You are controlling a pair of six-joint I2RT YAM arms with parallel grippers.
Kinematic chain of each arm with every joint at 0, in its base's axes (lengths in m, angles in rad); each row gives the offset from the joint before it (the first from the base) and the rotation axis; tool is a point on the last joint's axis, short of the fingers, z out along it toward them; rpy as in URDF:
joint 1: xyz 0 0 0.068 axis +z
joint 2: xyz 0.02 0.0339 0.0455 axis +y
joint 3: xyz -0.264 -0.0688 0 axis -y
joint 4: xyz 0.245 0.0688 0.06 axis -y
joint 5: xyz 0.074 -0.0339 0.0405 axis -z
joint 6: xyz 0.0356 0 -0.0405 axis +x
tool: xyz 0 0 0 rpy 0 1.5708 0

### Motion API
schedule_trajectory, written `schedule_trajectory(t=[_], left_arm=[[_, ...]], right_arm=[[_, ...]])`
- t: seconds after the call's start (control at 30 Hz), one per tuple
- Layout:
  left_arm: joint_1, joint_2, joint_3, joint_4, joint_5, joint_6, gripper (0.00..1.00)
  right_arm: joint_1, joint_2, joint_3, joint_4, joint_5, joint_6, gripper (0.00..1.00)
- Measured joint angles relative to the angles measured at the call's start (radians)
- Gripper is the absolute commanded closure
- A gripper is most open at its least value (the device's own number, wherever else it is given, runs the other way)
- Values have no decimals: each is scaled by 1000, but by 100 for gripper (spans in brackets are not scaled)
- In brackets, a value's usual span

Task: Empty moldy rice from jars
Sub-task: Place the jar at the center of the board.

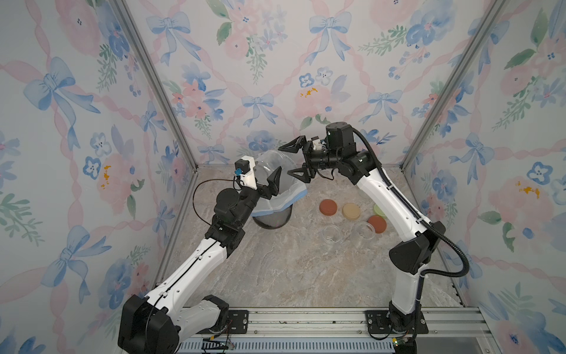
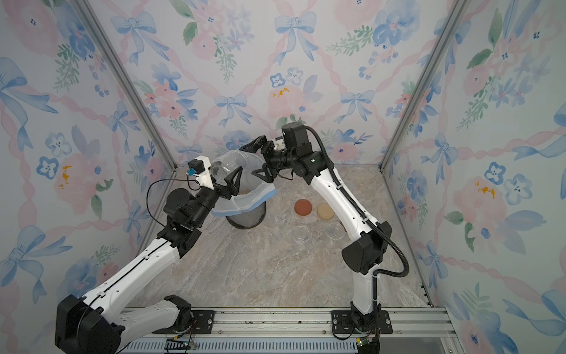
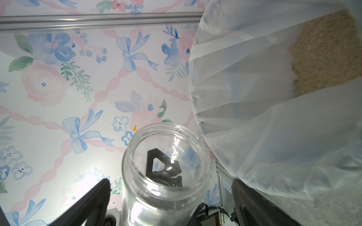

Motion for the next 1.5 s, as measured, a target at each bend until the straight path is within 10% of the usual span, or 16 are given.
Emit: schedule_trajectory(t=[0.6, 0.8, 0.93, 1.03, 1.13, 1.17, 1.5], left_arm=[[-40, 74, 17, 89, -6, -3, 100], [-45, 76, 19, 106, -17, -5, 100], [-45, 82, 22, 109, -18, -4, 100], [-45, 85, 24, 111, -18, -4, 100], [-45, 86, 24, 111, -18, -5, 17], [-45, 86, 24, 111, -19, -8, 2], [-52, 41, 10, 133, -31, -68, 2]], right_arm=[[48, 132, 114, 72, -11, 78, 1], [48, 132, 117, 84, -7, 90, 35], [48, 132, 117, 87, -4, 89, 93], [48, 132, 117, 86, -2, 84, 100], [46, 132, 117, 85, 0, 74, 100], [46, 132, 118, 85, 0, 69, 100], [25, 132, 136, 26, -2, -37, 100]])
